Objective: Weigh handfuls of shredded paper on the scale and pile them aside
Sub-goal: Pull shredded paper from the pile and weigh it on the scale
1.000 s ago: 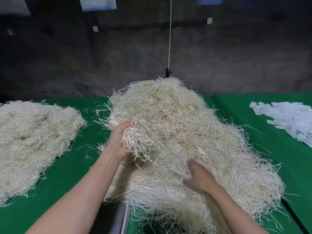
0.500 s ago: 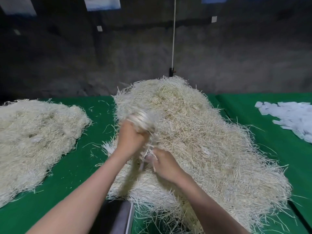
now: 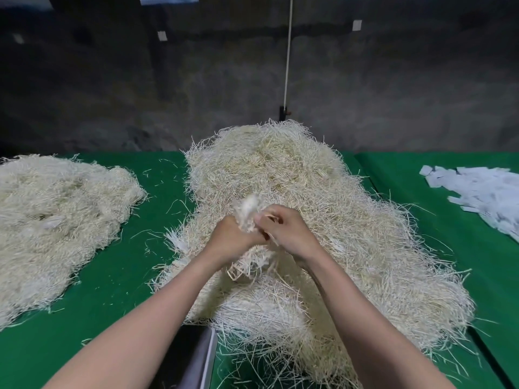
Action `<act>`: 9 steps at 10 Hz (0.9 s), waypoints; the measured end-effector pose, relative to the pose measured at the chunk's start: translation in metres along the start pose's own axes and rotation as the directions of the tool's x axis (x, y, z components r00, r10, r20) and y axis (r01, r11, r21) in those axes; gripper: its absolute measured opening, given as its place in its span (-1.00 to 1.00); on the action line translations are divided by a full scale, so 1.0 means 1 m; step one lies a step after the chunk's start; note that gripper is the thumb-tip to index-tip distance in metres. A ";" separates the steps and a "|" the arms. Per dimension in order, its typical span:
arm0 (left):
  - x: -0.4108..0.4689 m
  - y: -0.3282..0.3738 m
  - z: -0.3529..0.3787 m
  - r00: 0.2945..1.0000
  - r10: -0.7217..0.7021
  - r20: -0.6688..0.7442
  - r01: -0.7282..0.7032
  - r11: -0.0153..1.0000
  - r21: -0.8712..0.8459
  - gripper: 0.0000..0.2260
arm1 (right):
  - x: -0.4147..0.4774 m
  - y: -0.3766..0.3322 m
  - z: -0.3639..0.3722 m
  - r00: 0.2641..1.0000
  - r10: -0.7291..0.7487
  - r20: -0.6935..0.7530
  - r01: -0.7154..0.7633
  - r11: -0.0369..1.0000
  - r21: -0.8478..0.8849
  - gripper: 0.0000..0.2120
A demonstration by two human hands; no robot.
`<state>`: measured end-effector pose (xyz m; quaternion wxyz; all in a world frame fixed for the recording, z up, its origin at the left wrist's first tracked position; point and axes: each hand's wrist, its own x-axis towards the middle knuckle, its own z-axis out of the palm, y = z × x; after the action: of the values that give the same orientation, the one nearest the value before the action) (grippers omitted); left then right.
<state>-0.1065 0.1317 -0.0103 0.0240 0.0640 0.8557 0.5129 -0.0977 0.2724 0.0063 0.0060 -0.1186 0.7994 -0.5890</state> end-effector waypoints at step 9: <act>-0.027 0.010 -0.054 0.946 -0.324 -0.035 0.148 0.523 -0.839 -0.17 | -0.010 0.030 -0.025 0.952 -0.250 -0.178 0.115 0.829 -0.548 -0.48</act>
<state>-0.0847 0.0855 0.0237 0.0406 -0.1200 0.5129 0.8490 -0.0972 0.3065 -0.0160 -0.1812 -0.1190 0.9103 -0.3527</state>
